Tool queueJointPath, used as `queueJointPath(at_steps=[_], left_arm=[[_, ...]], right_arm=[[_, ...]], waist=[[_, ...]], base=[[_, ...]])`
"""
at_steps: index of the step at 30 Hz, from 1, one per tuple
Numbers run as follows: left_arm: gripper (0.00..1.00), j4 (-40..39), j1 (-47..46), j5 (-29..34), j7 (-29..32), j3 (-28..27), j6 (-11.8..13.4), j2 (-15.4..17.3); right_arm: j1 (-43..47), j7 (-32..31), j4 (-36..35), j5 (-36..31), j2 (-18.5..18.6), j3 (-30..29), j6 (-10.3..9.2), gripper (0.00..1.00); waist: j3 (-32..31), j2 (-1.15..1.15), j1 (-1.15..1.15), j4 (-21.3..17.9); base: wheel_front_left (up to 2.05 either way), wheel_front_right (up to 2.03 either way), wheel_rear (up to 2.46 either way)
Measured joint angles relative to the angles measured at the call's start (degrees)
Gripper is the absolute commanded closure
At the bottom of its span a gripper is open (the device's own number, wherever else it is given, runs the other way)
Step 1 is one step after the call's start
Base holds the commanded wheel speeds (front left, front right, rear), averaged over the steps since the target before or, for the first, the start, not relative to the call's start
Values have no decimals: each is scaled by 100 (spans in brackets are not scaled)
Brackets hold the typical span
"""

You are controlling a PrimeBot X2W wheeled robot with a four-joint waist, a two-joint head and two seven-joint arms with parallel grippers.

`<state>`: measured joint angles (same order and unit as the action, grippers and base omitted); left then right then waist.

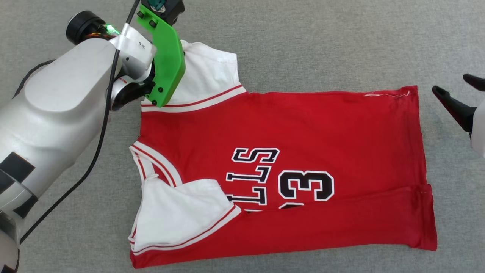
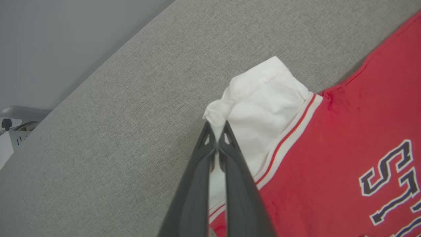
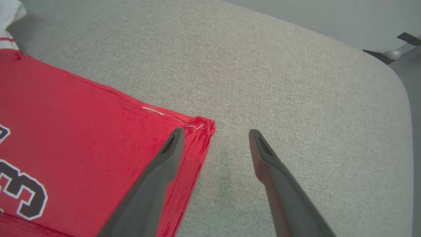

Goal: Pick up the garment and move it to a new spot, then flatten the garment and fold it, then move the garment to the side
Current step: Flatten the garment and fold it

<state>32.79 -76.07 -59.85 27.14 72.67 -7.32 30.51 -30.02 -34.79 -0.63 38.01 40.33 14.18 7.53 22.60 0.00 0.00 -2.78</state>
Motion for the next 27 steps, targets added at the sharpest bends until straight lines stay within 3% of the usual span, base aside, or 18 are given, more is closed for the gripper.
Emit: queueJointPath(at_steps=[2, 8, 18, 24, 25, 26, 27], left_arm=[[100, -78, -1, 57, -62, 9, 0, -13], [100, -319, -11, 115, -190, 23, 0, -82], [100, -486, -116, 176, -319, 45, 0, -172], [100, -483, -137, 181, -368, 53, 0, -180], [100, -474, -137, 181, -372, 55, 0, -179], [100, -461, -137, 181, -386, 56, 0, -178], [100, -441, -137, 181, -413, 59, 0, -175]], right_arm=[[-168, -556, 125, 276, 170, 192, 0, 0], [-756, -1352, 784, 354, 350, 818, 0, 0], [-1273, -1199, 1886, 344, -11, 1450, -1, 0], [-1449, -1045, 2264, 502, 27, 1824, -8, 0], [-1475, -1003, 2287, 555, 48, 1880, -8, 44], [-1483, -940, 2308, 599, 62, 1909, -7, 54], [-1489, -835, 2339, 634, 73, 1945, -7, 100]], waist=[[-35, 0, 0, 94], [12, 0, 0, 342], [330, 0, 0, 562], [461, 0, -1, 634], [463, 0, 0, 635], [458, 0, 0, 632], [443, 0, 0, 625]], base=[[0, 0, 0], [0, 0, 0], [0, 0, 0], [0, 0, 0], [0, 0, 0], [0, 0, 0], [0, 0, 0]])
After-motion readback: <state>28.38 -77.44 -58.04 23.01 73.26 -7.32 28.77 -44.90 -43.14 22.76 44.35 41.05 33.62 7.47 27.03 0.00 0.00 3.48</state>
